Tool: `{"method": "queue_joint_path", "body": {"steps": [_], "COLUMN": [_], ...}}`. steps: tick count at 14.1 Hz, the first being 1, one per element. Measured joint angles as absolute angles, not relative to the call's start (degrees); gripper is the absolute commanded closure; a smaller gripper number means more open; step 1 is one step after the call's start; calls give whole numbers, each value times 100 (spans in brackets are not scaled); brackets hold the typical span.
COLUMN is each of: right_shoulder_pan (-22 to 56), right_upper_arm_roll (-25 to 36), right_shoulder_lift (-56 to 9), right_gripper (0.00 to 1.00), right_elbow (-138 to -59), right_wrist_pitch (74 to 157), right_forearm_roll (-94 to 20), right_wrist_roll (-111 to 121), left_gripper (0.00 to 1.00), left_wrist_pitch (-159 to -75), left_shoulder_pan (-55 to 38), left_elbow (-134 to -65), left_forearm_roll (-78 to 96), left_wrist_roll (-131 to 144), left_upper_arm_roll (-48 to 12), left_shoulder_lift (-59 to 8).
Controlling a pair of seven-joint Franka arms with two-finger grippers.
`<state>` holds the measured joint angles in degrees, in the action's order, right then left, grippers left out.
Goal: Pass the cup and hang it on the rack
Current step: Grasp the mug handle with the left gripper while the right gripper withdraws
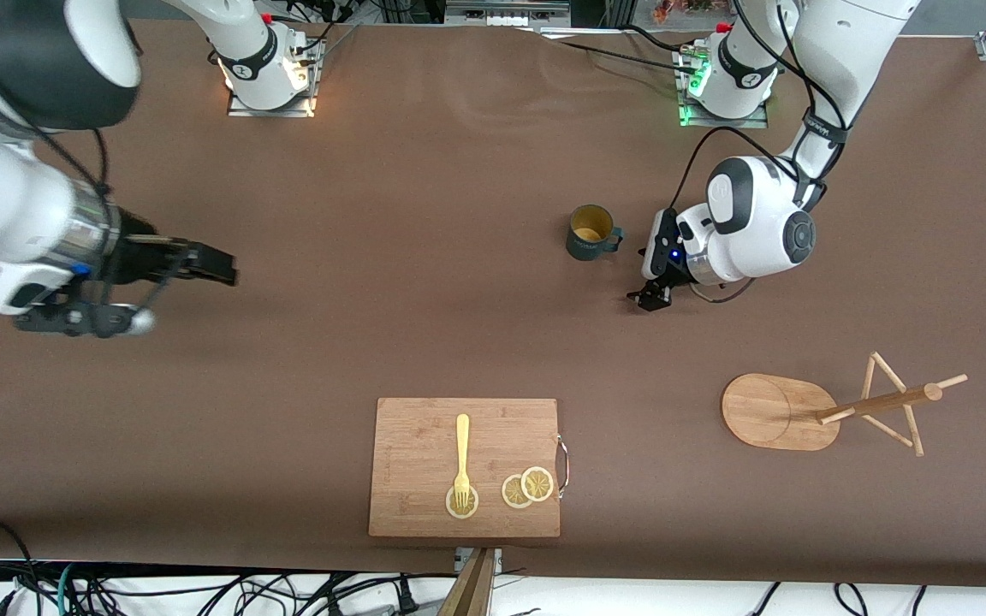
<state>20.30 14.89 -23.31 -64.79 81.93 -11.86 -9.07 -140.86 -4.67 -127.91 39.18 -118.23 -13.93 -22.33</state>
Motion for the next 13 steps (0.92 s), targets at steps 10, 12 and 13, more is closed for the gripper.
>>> {"method": "queue_joint_path", "body": {"steps": [10,12,13], "right_shoulder_pan": [2055,2060,2064], "right_upper_arm_roll": [1697,1692,1686], "right_shoulder_lift": [-1240,-851,-695], "right_gripper": [0,0,0], "right_elbow": [-8084,-8426,-8537], "right_wrist_pitch": [8413,8424,8424], "right_forearm_roll": [-588,-479,-459], "right_wrist_roll": [-573,-565,-562], "left_gripper": [0,0,0], "left_wrist_pitch": [-14090,-14091,-14090], "left_shoulder_pan": [-466,-484,-505], "left_elbow": [-13290,-13350,-13366], "left_forearm_roll": [4796,5102,5220], "left_wrist_roll": [-12403,-12560,-12568], "left_upper_arm_roll": [-1394,-1417,-1440], "left_shoulder_lift": [-2232,-2232,-2232]}}
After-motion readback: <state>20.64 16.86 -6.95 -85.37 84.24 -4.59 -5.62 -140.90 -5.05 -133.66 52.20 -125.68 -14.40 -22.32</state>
